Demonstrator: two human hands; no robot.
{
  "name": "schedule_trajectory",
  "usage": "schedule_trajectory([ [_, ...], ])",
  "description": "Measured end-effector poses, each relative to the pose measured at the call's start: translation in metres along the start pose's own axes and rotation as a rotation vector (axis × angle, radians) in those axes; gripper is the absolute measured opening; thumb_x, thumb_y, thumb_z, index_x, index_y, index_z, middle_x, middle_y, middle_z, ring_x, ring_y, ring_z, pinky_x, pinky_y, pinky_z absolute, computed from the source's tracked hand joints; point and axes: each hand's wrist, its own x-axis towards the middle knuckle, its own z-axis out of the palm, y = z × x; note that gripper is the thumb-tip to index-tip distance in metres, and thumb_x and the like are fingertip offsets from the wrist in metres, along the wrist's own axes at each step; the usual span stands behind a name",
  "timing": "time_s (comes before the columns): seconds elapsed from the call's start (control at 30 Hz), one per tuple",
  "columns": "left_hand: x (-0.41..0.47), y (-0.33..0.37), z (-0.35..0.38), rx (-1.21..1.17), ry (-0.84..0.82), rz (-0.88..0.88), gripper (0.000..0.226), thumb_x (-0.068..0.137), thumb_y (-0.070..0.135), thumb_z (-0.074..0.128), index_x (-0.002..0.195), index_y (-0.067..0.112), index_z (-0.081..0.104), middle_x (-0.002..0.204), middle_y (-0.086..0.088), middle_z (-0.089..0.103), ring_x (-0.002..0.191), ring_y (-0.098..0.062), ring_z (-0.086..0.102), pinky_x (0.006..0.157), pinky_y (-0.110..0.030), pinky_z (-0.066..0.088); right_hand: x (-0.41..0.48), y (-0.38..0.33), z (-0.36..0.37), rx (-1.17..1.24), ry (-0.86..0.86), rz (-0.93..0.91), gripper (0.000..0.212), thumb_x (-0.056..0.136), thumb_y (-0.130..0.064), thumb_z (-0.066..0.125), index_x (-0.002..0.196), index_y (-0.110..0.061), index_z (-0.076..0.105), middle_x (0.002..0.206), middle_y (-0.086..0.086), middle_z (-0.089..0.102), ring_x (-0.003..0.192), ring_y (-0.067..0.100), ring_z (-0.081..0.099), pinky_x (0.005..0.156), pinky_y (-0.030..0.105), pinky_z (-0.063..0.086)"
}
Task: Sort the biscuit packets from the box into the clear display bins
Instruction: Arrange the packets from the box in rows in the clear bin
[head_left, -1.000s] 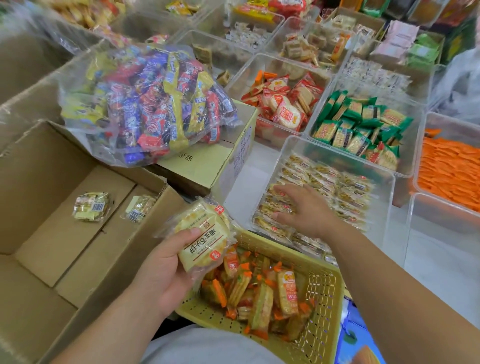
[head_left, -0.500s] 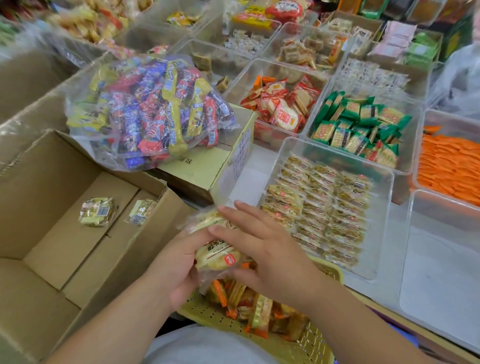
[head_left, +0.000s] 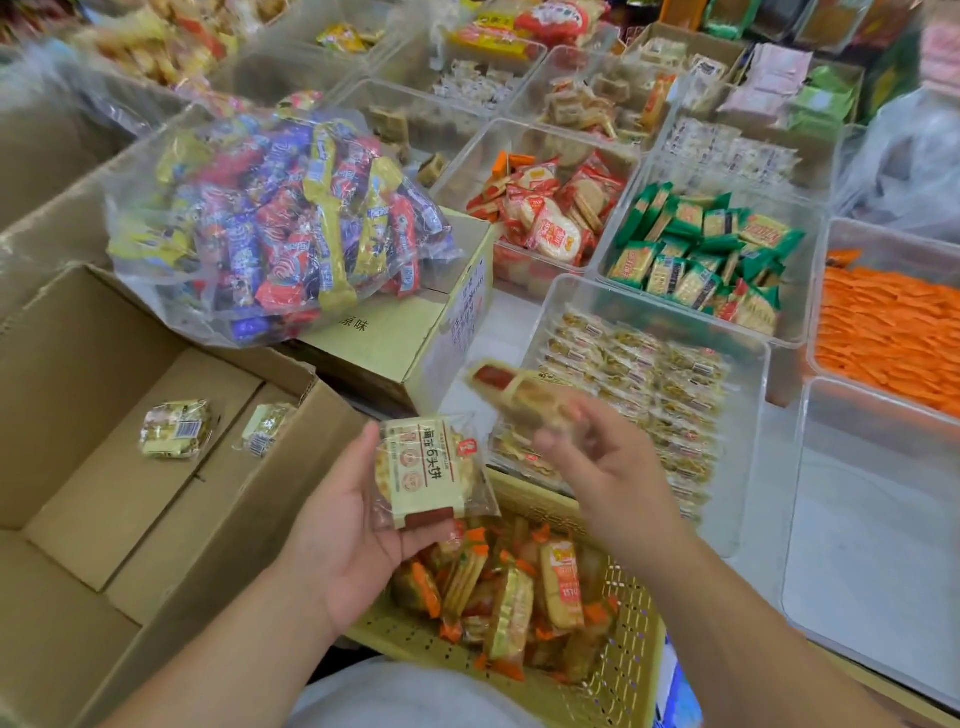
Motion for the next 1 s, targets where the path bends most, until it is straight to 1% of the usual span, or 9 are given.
schedule_trajectory([
  [0.1, 0.002, 0.002, -0.005, -0.001, 0.044, 0.032, 0.045, 0.089, 0.053, 0.058, 0.113, 0.021, 0.079, 0.124, -0.018, 0.073, 0.102, -0.034, 0.076, 0.064, -0.042, 0.064, 0.029, 0.020, -0.029, -0.185, 0.148, 0.108, 0.034, 0.083, -0.062, 0.066, 0.116, -0.061, 0.060, 0.072, -0.025, 0.063, 0.056, -0.005, 0.051, 0.047, 0.012, 0.040],
  [0.17, 0.003, 0.002, -0.007, -0.015, 0.056, 0.038, 0.045, 0.089, 0.051, 0.059, 0.116, 0.021, 0.078, 0.125, -0.018, 0.072, 0.103, -0.035, 0.075, 0.066, -0.044, 0.064, 0.052, 0.041, -0.045, -0.386, 0.188, 0.164, 0.041, 0.087, -0.058, 0.066, 0.128, -0.053, 0.060, 0.090, -0.023, 0.067, 0.069, -0.004, 0.055, 0.059, 0.019, 0.043],
  [0.27, 0.003, 0.001, -0.010, -0.021, 0.066, 0.047, 0.043, 0.086, 0.049, 0.059, 0.113, 0.022, 0.079, 0.125, -0.018, 0.073, 0.106, -0.036, 0.074, 0.068, -0.045, 0.064, 0.080, 0.069, -0.055, -0.661, 0.176, 0.208, 0.055, 0.094, -0.053, 0.064, 0.141, -0.026, 0.057, 0.128, 0.000, 0.067, 0.097, 0.012, 0.061, 0.081, 0.029, 0.048],
  [0.4, 0.002, 0.001, -0.013, -0.034, 0.055, 0.052, 0.041, 0.085, 0.047, 0.059, 0.109, 0.021, 0.081, 0.122, -0.018, 0.074, 0.102, -0.034, 0.076, 0.065, -0.043, 0.063, 0.098, 0.085, -0.048, -0.822, 0.034, 0.247, 0.057, 0.095, -0.053, 0.061, 0.143, -0.023, 0.054, 0.131, 0.006, 0.066, 0.111, 0.025, 0.063, 0.088, 0.038, 0.051],
  [0.6, 0.002, 0.004, -0.014, -0.031, 0.075, 0.058, 0.040, 0.086, 0.044, 0.060, 0.107, 0.018, 0.081, 0.120, -0.020, 0.074, 0.095, -0.034, 0.077, 0.063, -0.043, 0.064, 0.109, 0.090, -0.033, -0.899, -0.119, 0.252, 0.042, 0.103, -0.048, 0.050, 0.143, -0.035, 0.052, 0.134, 0.004, 0.066, 0.116, 0.030, 0.064, 0.088, 0.040, 0.051],
  [0.73, 0.002, 0.006, -0.012, -0.001, 0.087, 0.068, 0.039, 0.086, 0.044, 0.060, 0.107, 0.019, 0.081, 0.120, -0.019, 0.074, 0.097, -0.034, 0.077, 0.069, -0.044, 0.065, 0.108, 0.092, -0.036, -0.973, -0.175, 0.289, 0.045, 0.106, -0.048, 0.039, 0.149, -0.035, 0.047, 0.143, 0.005, 0.060, 0.128, 0.033, 0.056, 0.101, 0.046, 0.047],
  [0.83, 0.003, 0.009, -0.009, 0.020, 0.100, 0.069, 0.045, 0.084, 0.045, 0.061, 0.115, 0.017, 0.078, 0.121, -0.019, 0.074, 0.102, -0.035, 0.075, 0.070, -0.046, 0.065, 0.100, 0.081, -0.037, -1.068, -0.186, 0.275, 0.054, 0.104, -0.055, 0.035, 0.154, -0.034, 0.038, 0.157, 0.002, 0.044, 0.143, 0.033, 0.036, 0.115, 0.051, 0.034],
  [0.9, 0.004, 0.011, -0.006, 0.030, 0.096, 0.072, 0.050, 0.085, 0.045, 0.061, 0.125, 0.015, 0.072, 0.122, -0.019, 0.074, 0.103, -0.036, 0.075, 0.067, -0.044, 0.064, 0.086, 0.064, -0.031, -0.999, -0.099, 0.136, 0.058, 0.102, -0.058, 0.037, 0.152, -0.029, 0.042, 0.155, 0.002, 0.045, 0.145, 0.029, 0.034, 0.119, 0.048, 0.029],
  [1.0, 0.009, 0.014, 0.002, 0.053, 0.073, 0.061, 0.050, 0.087, 0.040, 0.061, 0.129, 0.014, 0.068, 0.120, -0.020, 0.074, 0.098, -0.036, 0.076, 0.062, -0.042, 0.063, 0.051, 0.029, -0.012, -0.647, -0.089, -0.024, 0.059, 0.100, -0.062, 0.037, 0.147, -0.028, 0.048, 0.150, -0.004, 0.049, 0.142, 0.016, 0.037, 0.117, 0.042, 0.032],
])
